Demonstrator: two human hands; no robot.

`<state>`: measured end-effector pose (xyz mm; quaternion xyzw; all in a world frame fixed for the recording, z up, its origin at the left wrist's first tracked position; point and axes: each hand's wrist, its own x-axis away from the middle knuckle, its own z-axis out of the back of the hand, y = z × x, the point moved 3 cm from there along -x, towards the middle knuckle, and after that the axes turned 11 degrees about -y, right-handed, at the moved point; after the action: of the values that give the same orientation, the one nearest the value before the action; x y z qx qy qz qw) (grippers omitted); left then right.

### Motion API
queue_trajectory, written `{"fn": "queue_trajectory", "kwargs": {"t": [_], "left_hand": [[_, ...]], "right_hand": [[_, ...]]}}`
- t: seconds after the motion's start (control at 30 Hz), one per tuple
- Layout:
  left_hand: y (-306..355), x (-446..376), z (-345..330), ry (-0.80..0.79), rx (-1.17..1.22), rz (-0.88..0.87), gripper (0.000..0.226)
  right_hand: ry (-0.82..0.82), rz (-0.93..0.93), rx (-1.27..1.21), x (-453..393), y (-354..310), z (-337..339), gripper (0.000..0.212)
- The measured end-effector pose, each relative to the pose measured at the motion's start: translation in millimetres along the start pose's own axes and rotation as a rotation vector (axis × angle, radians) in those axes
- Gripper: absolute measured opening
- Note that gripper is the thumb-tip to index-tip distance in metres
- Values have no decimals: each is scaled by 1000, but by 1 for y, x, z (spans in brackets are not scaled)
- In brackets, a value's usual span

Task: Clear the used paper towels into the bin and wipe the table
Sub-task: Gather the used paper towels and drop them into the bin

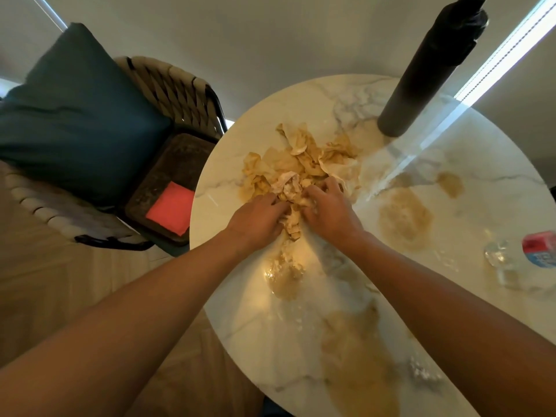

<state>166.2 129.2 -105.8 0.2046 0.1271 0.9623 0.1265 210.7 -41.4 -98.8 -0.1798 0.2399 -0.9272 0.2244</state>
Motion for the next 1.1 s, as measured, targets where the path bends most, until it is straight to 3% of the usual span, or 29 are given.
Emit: {"fn": "queue_trajectory", "kwargs": {"t": [0.4, 0.7, 0.83, 0.97, 1.1], "left_hand": [[1, 8, 12, 48, 61, -52, 20], [44, 11, 37, 53, 121, -86, 2], [74, 10, 44, 64, 94, -111, 7], [105, 7, 46, 91, 100, -143, 32], [152, 2, 47, 98, 36, -263, 23]], "right_hand": [[49, 19, -95, 22, 9, 16, 18], [150, 32, -106, 69, 18, 47, 17], [199, 29, -88, 102, 28, 61, 17], [233, -9, -90, 134, 42, 71, 18], [259, -71, -105, 172, 65, 84, 17]]}}
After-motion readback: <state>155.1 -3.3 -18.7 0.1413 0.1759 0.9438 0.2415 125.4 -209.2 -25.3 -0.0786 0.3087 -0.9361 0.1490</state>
